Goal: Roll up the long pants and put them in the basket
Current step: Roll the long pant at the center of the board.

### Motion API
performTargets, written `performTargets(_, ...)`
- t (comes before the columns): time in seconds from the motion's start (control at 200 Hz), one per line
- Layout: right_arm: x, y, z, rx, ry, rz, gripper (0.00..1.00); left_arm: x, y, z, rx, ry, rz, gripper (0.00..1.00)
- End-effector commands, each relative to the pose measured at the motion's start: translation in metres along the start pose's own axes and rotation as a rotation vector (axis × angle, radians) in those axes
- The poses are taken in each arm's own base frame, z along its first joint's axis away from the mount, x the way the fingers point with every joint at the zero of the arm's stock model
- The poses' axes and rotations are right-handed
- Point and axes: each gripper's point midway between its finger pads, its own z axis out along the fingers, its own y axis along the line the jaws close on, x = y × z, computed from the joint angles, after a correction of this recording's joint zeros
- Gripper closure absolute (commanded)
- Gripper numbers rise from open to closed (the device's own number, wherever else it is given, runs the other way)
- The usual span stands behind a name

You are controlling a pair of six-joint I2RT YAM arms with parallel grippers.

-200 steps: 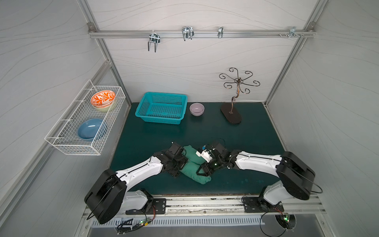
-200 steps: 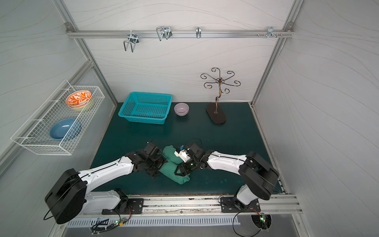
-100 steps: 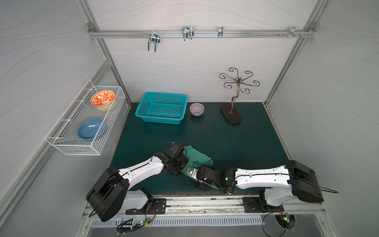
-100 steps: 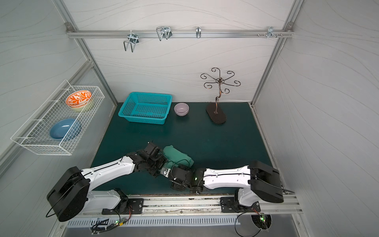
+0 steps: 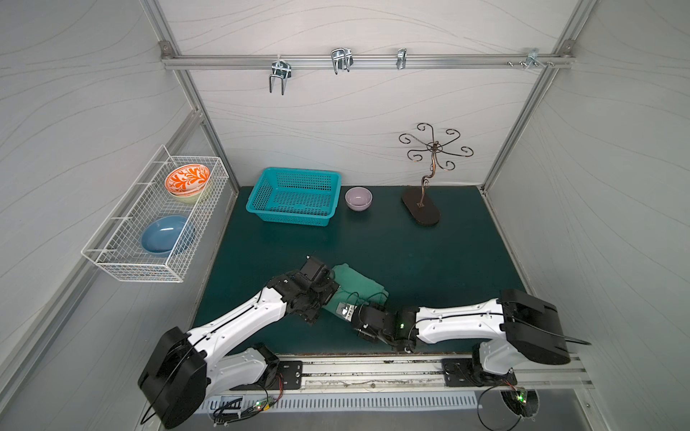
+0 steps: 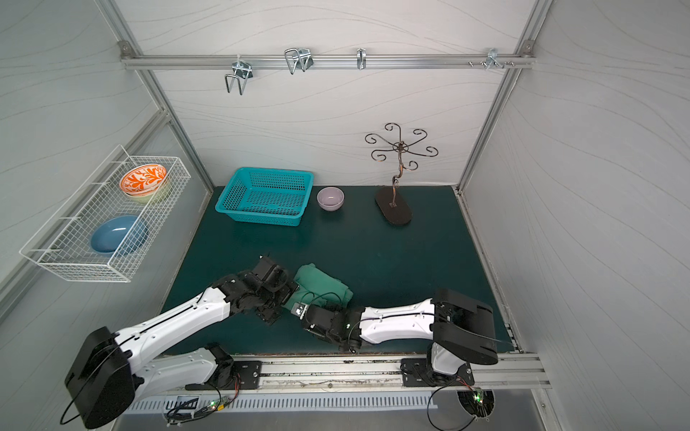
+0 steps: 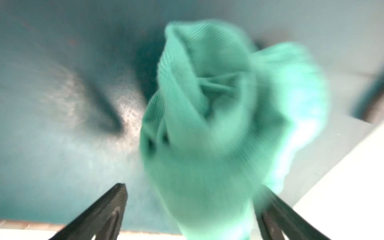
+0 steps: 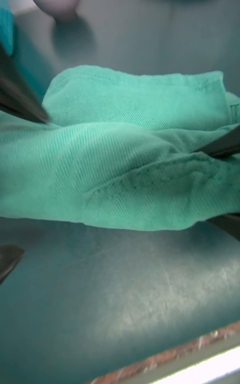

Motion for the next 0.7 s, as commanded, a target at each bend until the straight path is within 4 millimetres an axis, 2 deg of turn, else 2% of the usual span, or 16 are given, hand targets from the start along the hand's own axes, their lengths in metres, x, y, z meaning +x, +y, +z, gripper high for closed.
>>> performTargets(0.0,0.03,0.024,-0.003,-0.322,0.077,0.21,0.78,-0.007,0.009,-0.017,-0.026,-0.048,-0.02,0.01)
performTargets(0.085,0.014,0.026,-0.015,-0.513,-0.004,0.362,0.8,0.001,0.003,-0.015,0.031,-0.011,-0.016,0.01)
performTargets(0.175,0.005,0.027,-0.024,-0.657,-0.037,0.446,0.83,0.009,-0.002,-0.012,0.061,0.023,-0.005,0.01)
performTargets(0.395,0.0,0.025,-0.031,-0.892,-0.018,0.606,0.86,0.022,-0.022,0.006,0.095,0.084,0.03,0.01)
performTargets(0.505,0.011,0.017,-0.023,-0.894,0.024,0.71,0.85,0.025,-0.019,0.021,0.056,0.108,0.033,0.05)
performTargets(0.625,0.033,0.001,-0.009,-0.79,0.092,0.817,0.86,0.027,-0.004,0.036,-0.013,0.121,0.023,0.12)
performTargets(0.695,0.046,-0.005,-0.006,-0.711,0.131,0.84,0.84,0.026,0.0,0.043,-0.037,0.116,0.022,0.13)
